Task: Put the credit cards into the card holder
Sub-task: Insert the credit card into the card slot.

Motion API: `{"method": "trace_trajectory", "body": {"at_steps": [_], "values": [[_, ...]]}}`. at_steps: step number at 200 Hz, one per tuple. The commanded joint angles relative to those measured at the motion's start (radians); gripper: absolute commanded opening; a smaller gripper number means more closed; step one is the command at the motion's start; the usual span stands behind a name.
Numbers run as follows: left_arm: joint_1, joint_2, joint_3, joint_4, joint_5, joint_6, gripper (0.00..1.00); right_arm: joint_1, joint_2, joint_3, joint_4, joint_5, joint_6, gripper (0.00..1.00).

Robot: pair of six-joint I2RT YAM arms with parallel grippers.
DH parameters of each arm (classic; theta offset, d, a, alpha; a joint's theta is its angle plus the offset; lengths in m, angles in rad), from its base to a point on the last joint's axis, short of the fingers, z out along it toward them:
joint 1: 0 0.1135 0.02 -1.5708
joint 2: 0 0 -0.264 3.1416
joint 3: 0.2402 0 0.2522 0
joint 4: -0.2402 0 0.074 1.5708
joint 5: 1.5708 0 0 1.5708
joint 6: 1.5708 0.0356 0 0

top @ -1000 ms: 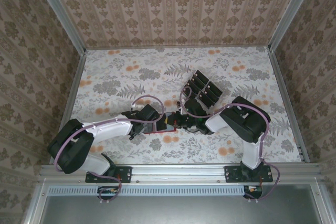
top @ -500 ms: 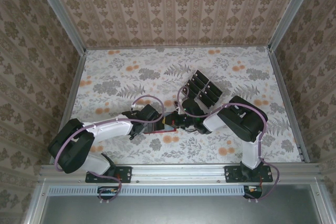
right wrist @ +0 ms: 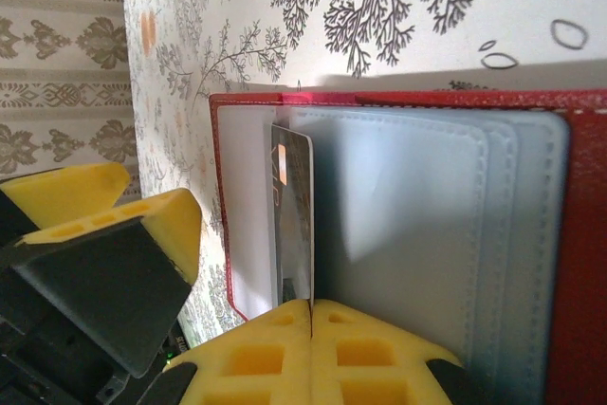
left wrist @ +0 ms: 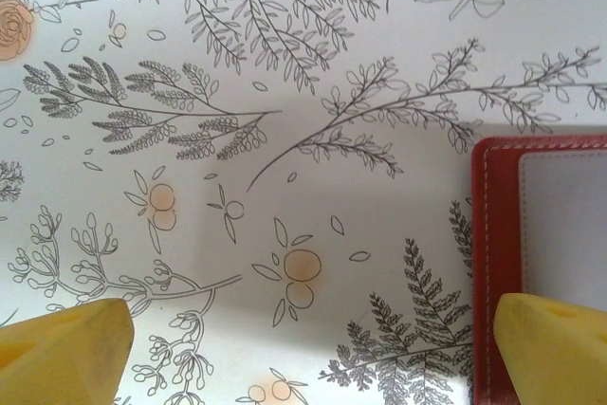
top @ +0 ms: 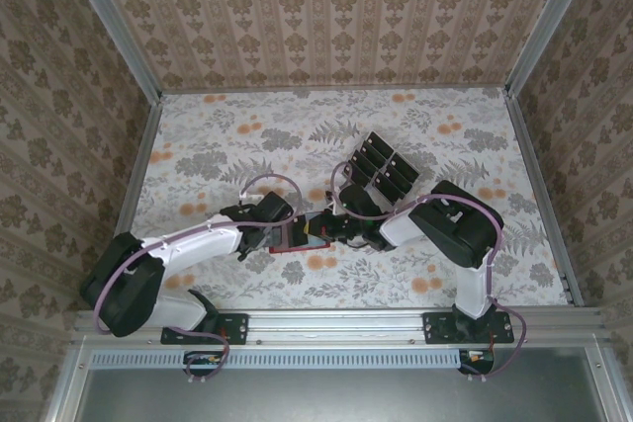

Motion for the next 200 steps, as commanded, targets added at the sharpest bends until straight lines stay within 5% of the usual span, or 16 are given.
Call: {"method": "trace_trajectory", "body": {"at_steps": [1,17,57,92,124,200], "values": [[0.012,-0.009,0.018,-0.018,0.007,0.006,1.0,0.016,0.014,0.038,-0.123,0.009,-0.034,0.0],[0.019,-0.007,0.01,-0.006,0.02,0.003,1.0,0.019,0.009,0.056,-0.156,0.01,-0.042,0.03],[0.037,-0.041,-0.002,-0.009,0.028,-0.002,1.0,0.018,-0.068,0.108,-0.32,0.027,-0.119,0.34],[0.062,-0.099,-0.032,-0.024,0.031,-0.028,1.0,0.019,-0.157,0.187,-0.563,0.083,-0.24,0.5],[0.073,-0.1,-0.052,-0.026,0.033,-0.055,1.0,0.02,-0.18,0.272,-0.763,0.155,-0.339,0.49],[0.069,-0.066,-0.064,-0.045,0.021,-0.088,1.0,0.048,-0.068,0.416,-0.93,0.251,-0.452,0.23]]}}
